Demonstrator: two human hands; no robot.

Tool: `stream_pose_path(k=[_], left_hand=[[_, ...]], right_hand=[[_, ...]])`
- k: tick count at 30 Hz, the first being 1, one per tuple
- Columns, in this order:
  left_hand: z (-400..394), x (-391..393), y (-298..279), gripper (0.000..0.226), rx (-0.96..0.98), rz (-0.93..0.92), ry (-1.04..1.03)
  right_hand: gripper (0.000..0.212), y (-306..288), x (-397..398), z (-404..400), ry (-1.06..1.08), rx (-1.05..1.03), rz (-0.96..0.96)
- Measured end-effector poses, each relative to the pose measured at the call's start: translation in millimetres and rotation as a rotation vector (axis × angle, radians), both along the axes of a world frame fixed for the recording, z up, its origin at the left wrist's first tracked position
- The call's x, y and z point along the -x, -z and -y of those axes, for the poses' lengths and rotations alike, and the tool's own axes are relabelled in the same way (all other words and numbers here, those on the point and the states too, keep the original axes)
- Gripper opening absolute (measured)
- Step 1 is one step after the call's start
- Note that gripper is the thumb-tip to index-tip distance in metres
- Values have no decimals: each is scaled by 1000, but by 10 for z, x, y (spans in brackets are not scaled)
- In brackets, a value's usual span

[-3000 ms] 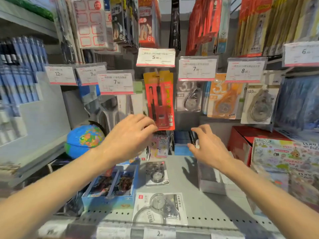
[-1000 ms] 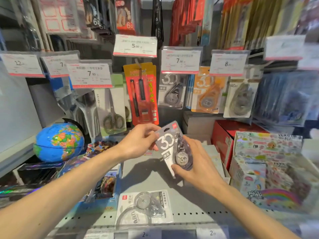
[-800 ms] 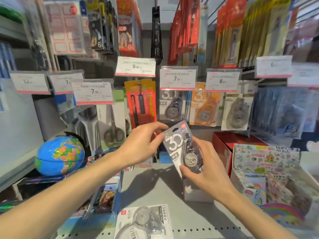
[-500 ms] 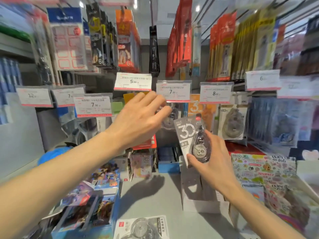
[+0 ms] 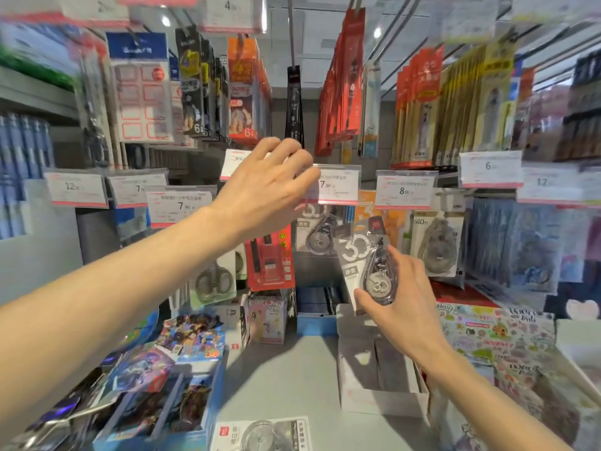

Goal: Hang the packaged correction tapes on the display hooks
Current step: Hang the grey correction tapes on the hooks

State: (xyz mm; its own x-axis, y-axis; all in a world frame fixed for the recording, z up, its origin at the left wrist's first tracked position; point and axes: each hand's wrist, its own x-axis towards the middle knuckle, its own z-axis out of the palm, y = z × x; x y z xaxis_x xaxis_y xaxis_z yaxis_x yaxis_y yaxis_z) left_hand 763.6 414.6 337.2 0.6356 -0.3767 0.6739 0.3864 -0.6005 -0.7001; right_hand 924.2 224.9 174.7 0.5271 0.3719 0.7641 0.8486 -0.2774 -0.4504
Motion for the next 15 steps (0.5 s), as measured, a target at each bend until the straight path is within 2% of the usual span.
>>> stream_pose_path(k=[4, 15], left_hand=[[19, 115, -72, 30, 31, 37, 130], [28, 112, -129, 21, 114, 83, 213]], right_hand=[[88, -40, 6, 8, -14, -4, 22], [91, -367, 252, -380, -76, -95, 32]])
